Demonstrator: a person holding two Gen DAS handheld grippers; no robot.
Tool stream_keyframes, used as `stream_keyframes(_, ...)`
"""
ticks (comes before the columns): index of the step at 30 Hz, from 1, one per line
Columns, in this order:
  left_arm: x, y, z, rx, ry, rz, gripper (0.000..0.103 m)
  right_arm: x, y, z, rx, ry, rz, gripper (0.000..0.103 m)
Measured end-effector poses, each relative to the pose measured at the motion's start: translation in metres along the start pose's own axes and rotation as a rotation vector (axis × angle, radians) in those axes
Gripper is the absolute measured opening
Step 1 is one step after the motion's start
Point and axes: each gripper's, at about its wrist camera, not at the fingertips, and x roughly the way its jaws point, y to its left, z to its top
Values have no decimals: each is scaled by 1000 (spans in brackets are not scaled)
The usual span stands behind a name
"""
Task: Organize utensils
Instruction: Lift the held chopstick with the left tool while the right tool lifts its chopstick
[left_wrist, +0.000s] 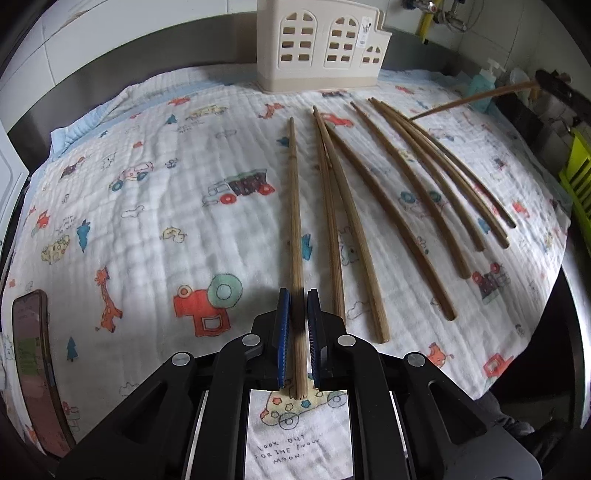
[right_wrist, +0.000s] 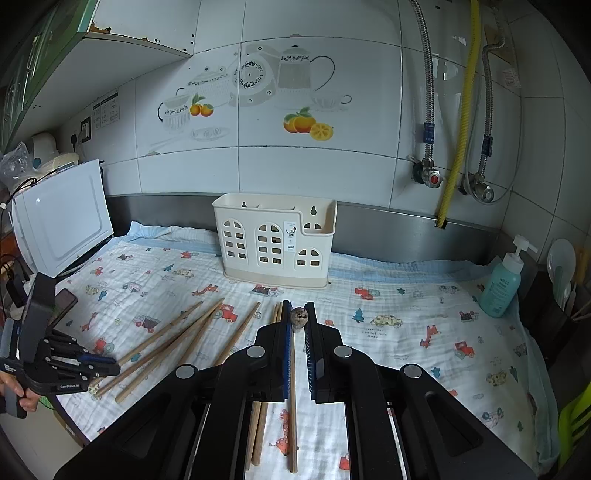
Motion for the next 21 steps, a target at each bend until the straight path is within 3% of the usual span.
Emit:
stream_keyframes(10,3,-9,7,59,59,45,7,0,2,1,-6,0,0,7)
stream_keyframes(15,4,-3,12,44,95,21,6,0,3,2,-10,0,0,7)
stream_keyframes(21,-10,-3,18,27,45,-15,6,-1,1,2,0,-5,1,7)
